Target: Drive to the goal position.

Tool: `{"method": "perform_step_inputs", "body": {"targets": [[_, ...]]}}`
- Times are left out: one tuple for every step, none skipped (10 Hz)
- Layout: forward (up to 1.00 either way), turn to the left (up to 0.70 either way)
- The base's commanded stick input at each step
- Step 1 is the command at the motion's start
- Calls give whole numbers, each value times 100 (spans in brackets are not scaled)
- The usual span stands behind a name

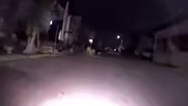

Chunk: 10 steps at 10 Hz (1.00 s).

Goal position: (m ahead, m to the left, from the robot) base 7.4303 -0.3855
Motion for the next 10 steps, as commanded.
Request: {"method": "perform_step_inputs", "body": {"targets": [[85, 0], [85, 0], [85, 0], [85, 0], [85, 0], [85, 0], [85, 0], [85, 0], [85, 0], [85, 0]]}}
